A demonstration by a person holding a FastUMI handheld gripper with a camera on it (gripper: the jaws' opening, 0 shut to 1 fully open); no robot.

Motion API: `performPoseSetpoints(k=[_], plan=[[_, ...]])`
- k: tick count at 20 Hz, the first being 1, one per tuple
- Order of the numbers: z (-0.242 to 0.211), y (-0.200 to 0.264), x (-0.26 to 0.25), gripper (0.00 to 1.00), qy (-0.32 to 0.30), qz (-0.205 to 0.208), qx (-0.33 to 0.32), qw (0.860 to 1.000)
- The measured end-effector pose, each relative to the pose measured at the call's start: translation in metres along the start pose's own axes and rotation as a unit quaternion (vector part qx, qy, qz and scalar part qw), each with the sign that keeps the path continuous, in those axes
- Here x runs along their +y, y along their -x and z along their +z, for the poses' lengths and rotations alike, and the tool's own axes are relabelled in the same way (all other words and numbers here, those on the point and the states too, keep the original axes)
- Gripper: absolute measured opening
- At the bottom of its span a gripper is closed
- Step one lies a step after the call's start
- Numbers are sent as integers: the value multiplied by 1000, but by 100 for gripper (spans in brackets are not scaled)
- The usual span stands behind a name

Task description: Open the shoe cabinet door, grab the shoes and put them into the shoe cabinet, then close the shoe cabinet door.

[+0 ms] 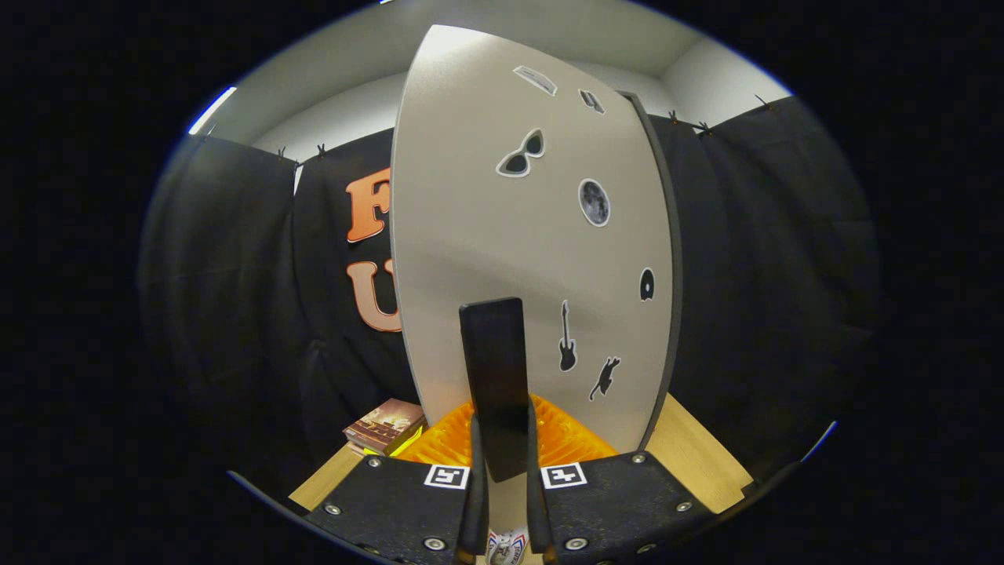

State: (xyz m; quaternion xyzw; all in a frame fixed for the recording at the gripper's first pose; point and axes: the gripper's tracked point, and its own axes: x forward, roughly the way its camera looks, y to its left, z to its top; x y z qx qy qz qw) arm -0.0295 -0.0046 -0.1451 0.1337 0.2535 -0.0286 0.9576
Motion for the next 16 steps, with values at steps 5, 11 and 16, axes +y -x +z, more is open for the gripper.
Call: performPoseSetpoints(k=[5,11,16], plan=[[3,26,-43,19,-5,-49,-8,999],[0,53,-89,15,-7,-84,-6,996],[-9,74,-130,12,-20,-104,5,994]])
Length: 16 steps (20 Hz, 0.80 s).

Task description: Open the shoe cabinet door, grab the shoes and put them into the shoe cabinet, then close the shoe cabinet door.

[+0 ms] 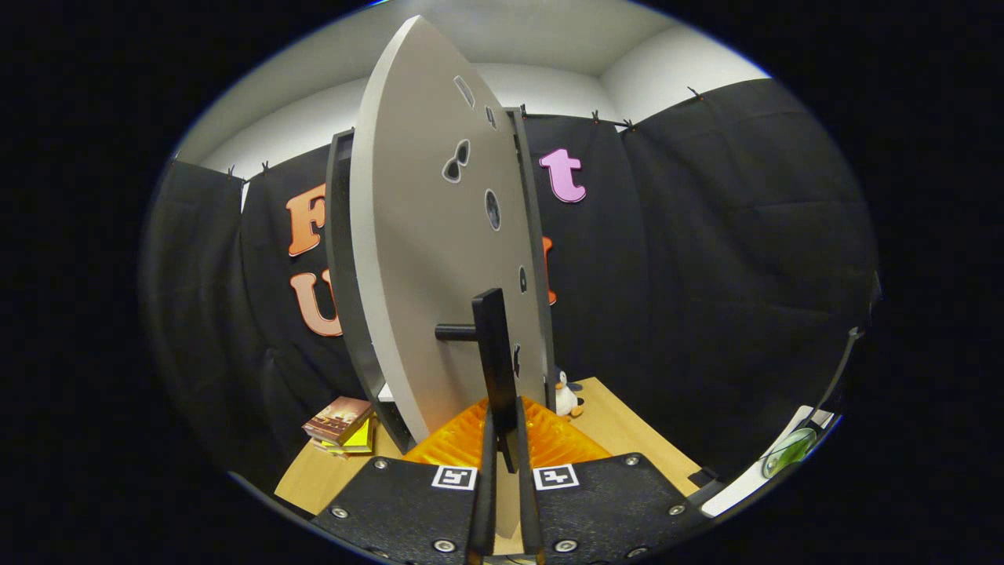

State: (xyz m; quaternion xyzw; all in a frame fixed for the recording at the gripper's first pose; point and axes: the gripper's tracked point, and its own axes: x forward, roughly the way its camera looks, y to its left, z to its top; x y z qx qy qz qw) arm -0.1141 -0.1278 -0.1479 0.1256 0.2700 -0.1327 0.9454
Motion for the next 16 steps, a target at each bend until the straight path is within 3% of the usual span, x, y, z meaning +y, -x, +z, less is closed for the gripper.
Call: performPoseSetpoints(k=[9,16], plan=[[12,28,-90,5,-22,-85,-18,996],[1,61,-76,3,-28,-97,-20,995]])
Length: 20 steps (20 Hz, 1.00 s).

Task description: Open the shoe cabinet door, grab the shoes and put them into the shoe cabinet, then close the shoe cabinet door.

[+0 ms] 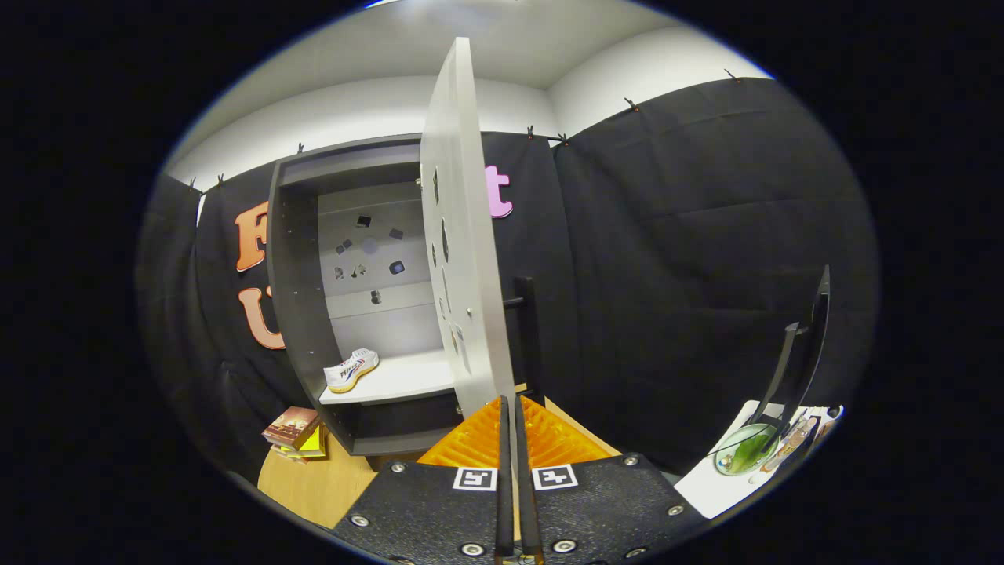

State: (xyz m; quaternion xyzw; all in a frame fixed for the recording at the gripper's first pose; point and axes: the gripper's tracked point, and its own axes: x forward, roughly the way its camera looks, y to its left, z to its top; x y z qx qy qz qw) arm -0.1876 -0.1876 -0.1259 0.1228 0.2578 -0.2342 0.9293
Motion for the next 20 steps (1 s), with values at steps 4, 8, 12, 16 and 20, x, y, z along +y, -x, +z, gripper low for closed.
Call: performPoseSetpoints(k=[4,8,12,16,20], plan=[[-7,11,66,10,-59,78,13,995],[-75,-8,115,23,-21,127,73,989],[-160,-25,174,53,13,190,153,970],[-237,-25,228,82,46,249,207,945],[-329,-33,244,91,88,243,268,928]])
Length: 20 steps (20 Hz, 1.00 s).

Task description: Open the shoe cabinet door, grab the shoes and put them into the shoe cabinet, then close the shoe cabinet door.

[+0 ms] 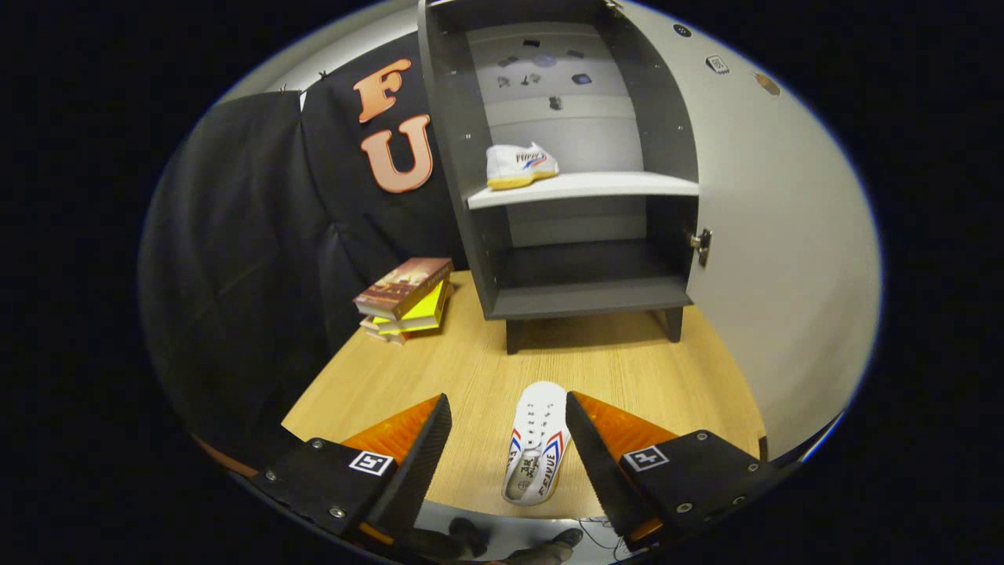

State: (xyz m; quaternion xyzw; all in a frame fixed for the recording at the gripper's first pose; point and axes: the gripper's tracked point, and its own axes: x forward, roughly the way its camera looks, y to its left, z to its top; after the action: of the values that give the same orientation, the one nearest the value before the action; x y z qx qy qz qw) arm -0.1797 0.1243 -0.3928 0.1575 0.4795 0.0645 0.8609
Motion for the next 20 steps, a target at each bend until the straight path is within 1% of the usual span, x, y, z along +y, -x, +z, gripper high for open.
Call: performPoseSetpoints(k=[3,4,5,6,8,10,11,13,14,15,16,17,18,19,20], plan=[[-46,-36,2,88,-3,-9,41,999],[-58,-45,1,83,-6,-11,53,999],[-69,-52,3,80,-7,-10,59,998],[-78,-60,6,73,-9,-9,65,998],[-95,-72,12,62,-5,-11,75,997],[-108,-87,4,51,4,-41,83,996],[-115,-93,-2,47,3,-63,86,994],[-123,-103,-8,41,-6,-86,87,992],[-125,-109,-8,36,-7,-92,85,992],[-124,-110,-7,33,-4,-98,78,992],[-122,-112,-10,31,13,-104,64,992],[-123,-110,-9,30,30,-107,55,992],[-122,-110,-7,26,31,-105,52,993],[-123,-111,-1,23,13,-90,55,994],[-124,-111,1,11,-10,-91,72,993]])
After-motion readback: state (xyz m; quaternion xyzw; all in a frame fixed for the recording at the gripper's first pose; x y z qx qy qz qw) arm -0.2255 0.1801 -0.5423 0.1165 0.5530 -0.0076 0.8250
